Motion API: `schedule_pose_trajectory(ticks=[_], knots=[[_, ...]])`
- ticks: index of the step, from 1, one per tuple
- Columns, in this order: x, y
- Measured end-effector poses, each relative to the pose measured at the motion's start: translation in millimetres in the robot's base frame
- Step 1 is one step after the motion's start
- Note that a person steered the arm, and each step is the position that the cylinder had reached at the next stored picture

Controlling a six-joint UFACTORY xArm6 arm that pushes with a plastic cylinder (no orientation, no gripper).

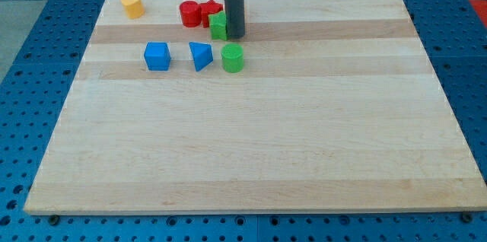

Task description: Push green circle into blue triangle

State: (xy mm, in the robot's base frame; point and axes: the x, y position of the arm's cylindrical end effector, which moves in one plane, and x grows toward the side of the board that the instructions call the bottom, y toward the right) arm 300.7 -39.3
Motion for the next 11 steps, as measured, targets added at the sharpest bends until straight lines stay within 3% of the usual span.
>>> schedule_pose_trajectory(ticks=[2, 3, 5, 6, 7, 9, 11], knots=[[0, -8], [24, -2], [53, 86], [81, 92], [93, 68], [65, 37], [64, 12]])
